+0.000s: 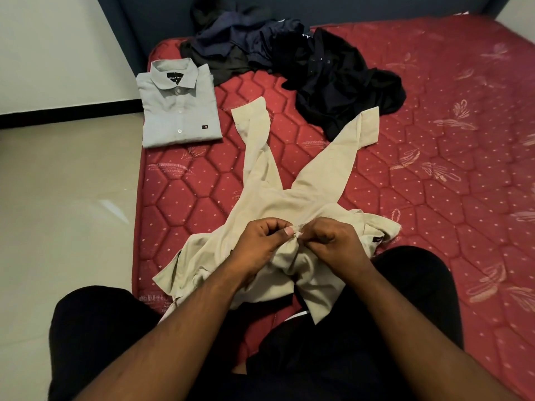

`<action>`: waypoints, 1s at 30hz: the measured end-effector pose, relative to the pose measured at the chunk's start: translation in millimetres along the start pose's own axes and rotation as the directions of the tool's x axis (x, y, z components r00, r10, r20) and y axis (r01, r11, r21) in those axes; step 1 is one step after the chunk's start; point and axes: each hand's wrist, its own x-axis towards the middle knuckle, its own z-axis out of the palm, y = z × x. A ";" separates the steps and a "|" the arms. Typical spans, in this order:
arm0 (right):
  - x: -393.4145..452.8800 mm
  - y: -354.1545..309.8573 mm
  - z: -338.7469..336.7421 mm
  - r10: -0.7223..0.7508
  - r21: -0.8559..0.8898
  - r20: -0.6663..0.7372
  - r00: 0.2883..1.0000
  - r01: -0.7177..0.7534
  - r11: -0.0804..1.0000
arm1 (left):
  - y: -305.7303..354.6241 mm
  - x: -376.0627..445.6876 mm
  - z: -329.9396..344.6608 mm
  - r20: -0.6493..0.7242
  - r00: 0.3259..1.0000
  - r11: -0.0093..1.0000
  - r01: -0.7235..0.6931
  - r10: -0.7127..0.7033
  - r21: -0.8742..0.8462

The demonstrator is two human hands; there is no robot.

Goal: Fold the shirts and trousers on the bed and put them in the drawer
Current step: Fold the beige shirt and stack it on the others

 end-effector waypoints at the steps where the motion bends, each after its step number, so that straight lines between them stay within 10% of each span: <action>1: -0.1 -0.2 0.6 -0.014 -0.015 0.012 1.000 0.014 1.000 | -1.4 -0.1 0.0 -0.017 1.000 1.000 -0.004 0.004 0.011; 12: 0.4 -2.4 9.2 0.019 -0.088 -0.004 1.000 -0.019 0.996 | 1.0 -0.8 -7.3 -0.021 0.998 0.993 -0.060 0.063 0.106; 18: 10.4 -8.0 1.4 0.272 0.037 0.136 0.953 -0.279 0.959 | 0.5 -4.2 -12.7 0.029 0.980 0.944 -0.197 0.197 0.263; 27: 19.2 -6.3 10.4 0.398 -0.105 0.100 0.912 -0.389 0.915 | -16.4 -9.8 -5.8 -0.066 0.812 0.661 -0.422 0.580 0.621; 30: 21.0 -12.7 13.8 0.376 -0.173 0.083 0.923 -0.358 0.917 | -18.1 -2.6 -8.7 0.038 0.734 0.416 -0.426 0.678 0.803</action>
